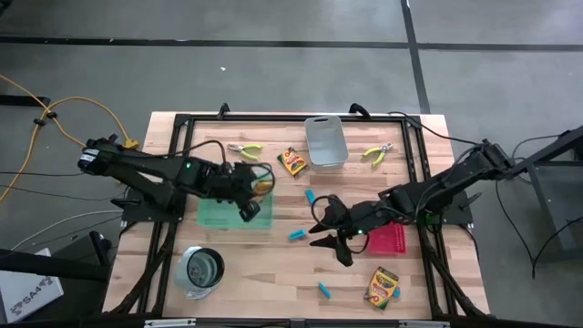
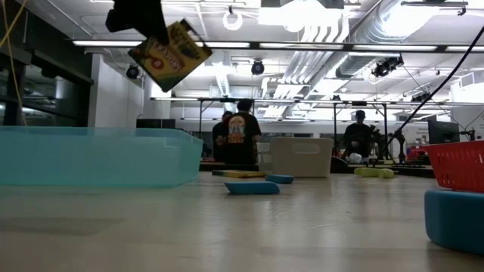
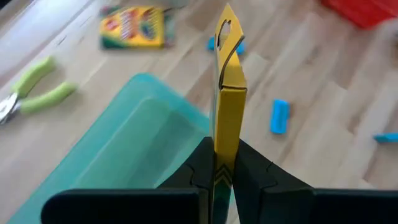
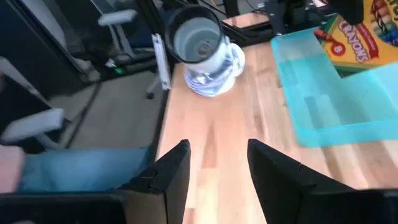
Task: Pick & Place School Supplies
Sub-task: Put the crayon box into the green bin
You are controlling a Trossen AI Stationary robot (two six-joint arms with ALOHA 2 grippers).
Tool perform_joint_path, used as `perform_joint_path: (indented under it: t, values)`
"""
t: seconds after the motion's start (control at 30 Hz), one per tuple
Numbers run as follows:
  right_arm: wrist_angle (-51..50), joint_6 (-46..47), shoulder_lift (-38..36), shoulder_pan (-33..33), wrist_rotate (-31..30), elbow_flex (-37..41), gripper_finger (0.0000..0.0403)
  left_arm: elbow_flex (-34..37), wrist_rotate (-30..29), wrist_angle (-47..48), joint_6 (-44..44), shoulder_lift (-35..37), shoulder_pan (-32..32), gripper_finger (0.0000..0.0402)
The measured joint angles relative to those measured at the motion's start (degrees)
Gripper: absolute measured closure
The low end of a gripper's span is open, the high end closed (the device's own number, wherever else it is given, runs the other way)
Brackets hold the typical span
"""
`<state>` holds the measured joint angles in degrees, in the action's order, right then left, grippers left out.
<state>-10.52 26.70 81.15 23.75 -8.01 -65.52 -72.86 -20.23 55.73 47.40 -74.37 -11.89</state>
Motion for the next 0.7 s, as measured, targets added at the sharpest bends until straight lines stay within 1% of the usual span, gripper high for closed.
perform_joint_path:
  t: [0.1,0.17,0.27,0.37,0.43,0.53,0.7]
  values:
    - [-0.45,-0.2,0.95,-0.02,-0.08,0.0,0.0251,0.0,1.69,0.13,3.54,0.0,1.87,0.0378]
    - [-1.2,-0.18,1.61,0.0,-1.15,0.0,0.0251,0.0,2.42,-0.19,5.89,-0.25,2.75,0.0378]
    - [-4.1,-1.34,2.01,0.63,-5.4,0.04,0.0251,0.75,2.82,-1.05,10.03,-0.45,3.26,0.0378]
    - [-6.24,-3.85,1.98,1.45,-10.79,0.0,0.0251,3.67,3.37,-2.26,15.75,-0.42,3.26,0.0378]
    - [-7.38,-5.15,1.98,2.04,-13.01,0.02,0.0251,6.19,4.35,-2.95,19.97,-0.41,3.03,0.0378]
    - [-7.21,-6.77,1.96,3.07,-13.68,0.02,0.0251,10.39,4.68,-8.47,24.69,-0.39,2.24,0.0378]
    - [-7.19,-7.48,1.96,4.84,-13.52,0.02,0.0251,15.7,5.23,-15.95,29.09,-0.39,3.24,0.0378]
